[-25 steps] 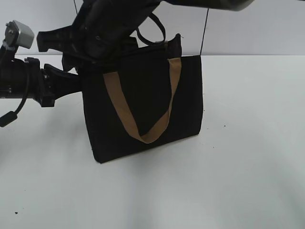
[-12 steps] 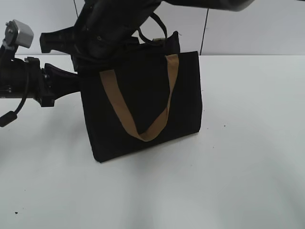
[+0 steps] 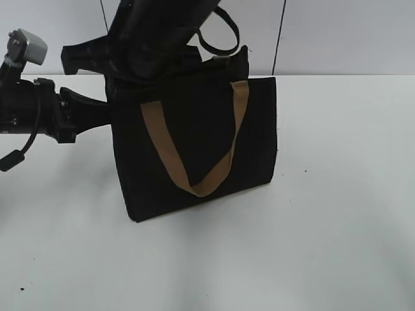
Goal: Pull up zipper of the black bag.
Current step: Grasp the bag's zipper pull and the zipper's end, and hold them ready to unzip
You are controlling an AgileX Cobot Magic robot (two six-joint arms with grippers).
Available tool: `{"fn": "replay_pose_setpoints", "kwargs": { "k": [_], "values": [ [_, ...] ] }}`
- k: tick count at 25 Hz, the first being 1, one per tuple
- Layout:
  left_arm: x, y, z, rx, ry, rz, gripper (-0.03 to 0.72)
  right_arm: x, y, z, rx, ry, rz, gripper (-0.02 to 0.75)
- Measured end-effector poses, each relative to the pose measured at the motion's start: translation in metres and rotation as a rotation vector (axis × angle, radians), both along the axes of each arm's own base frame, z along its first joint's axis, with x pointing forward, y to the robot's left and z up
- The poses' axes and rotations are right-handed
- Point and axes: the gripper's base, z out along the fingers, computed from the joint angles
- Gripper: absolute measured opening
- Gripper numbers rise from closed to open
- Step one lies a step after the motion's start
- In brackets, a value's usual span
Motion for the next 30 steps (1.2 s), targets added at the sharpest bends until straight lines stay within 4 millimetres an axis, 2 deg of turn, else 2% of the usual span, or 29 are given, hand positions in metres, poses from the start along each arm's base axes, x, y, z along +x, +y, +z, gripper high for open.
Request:
{"fn": "replay_pose_setpoints", "kwargs": {
  "k": [15,23,30],
  "values": [
    [0.0,0.004,-0.005,0.038,0.108,0.075,0.022,0.002,-0.016,0.009,-0.005,0.05,-0.027,-0.01],
    [-0.002,0.004,-0.004,0.04,0.118,0.07,0.02,0.013,-0.028,0.015,0.144,0.188,-0.113,-0.01],
    [-0.001,0.007,-0.007,0.085,0.123,0.085,0.02,0.032,-0.054,0.027,0.305,0.322,-0.222,-0.013]
  ]
}}
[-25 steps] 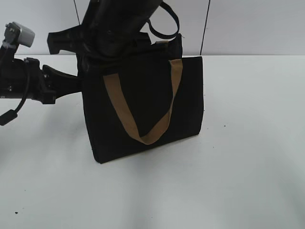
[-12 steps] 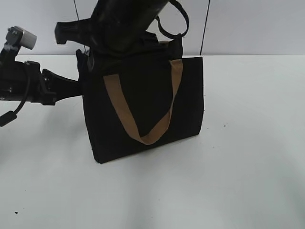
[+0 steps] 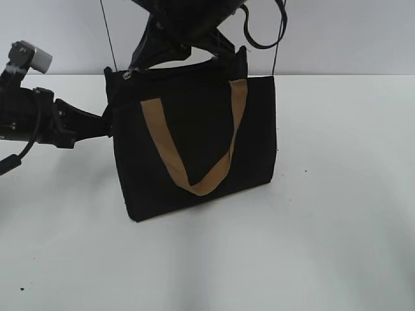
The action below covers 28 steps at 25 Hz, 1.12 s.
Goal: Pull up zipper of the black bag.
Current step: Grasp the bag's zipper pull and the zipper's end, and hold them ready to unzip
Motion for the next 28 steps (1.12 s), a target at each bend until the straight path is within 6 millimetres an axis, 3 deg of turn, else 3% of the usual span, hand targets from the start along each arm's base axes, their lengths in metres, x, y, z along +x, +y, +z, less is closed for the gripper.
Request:
{"fn": "replay_pose_setpoints", "kwargs": {
  "k": [14,28],
  "values": [
    [-0.008,0.009,0.021,0.122,-0.025,0.044,0.019,0.007,-0.012,0.002,0.021,0.029,-0.029,-0.013],
    [-0.013,0.018,0.027,0.231,-0.012,0.079,0.019,0.015,-0.031,-0.008,-0.256,-0.11,-0.011,-0.013]
  ]
}}
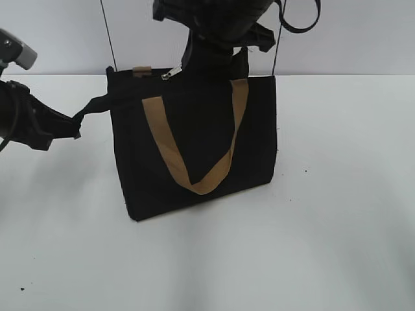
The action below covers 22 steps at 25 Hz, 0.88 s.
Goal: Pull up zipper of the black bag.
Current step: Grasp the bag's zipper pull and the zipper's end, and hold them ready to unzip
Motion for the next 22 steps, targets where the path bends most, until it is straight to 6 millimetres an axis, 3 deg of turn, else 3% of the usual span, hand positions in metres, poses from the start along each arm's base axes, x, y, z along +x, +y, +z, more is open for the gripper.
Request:
{"fn": "replay_pose_setpoints", "kwargs": {
  "k": [6,13,22],
  "values": [
    [-0.003,0.002,-0.003,0.035,0.038,-0.007,0.019,0.003,-0.011,-0.004,-0.109,-0.021,0.009,-0.013],
    [-0.003,0.002,-0.004,0.039,0.042,-0.01,0.019,0.017,-0.047,-0.006,-0.288,-0.039,-0.027,-0.013],
    [-0.004,0.0,-0.002,0.021,0.048,-0.017,0.019,0.019,-0.054,-0.007,-0.414,-0.097,0.004,-0.013]
  ]
}}
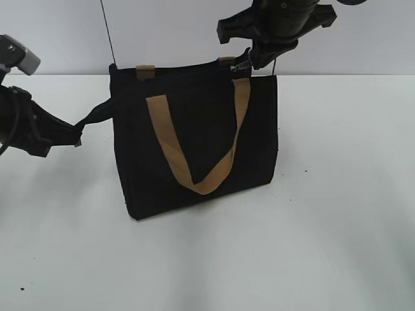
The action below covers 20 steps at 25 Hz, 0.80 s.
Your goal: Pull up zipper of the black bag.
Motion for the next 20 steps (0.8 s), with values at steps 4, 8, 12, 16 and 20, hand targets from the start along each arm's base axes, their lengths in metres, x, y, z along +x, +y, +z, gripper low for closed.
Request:
{"fn": "replay_pose_setpoints", "kwargs": {
  "k": [4,8,12,16,20],
  "values": [
    [0.0,0.0,0.0,0.001,-0.001,0.001,0.021,-0.001,0.002,0.0,0.01,0.004,0.019,-0.001],
    [0.002,0.002,0.001,-0.011,-0.005,0.031,0.107,-0.002,0.006,0.003,0.048,0.002,0.133,0.225],
    [-0.001,-0.001,0.006,-0.073,0.027,0.061,0.414,-0.01,0.009,0.019,0.131,-0.017,0.184,0.51],
    [-0.005,0.0,0.023,-0.137,0.044,0.147,0.582,-0.02,0.005,0.037,0.11,-0.053,0.266,0.565],
    [-0.005,0.006,0.053,-0.077,0.07,0.204,0.577,-0.033,-0.006,0.056,-0.02,-0.107,0.422,0.565]
  ]
}}
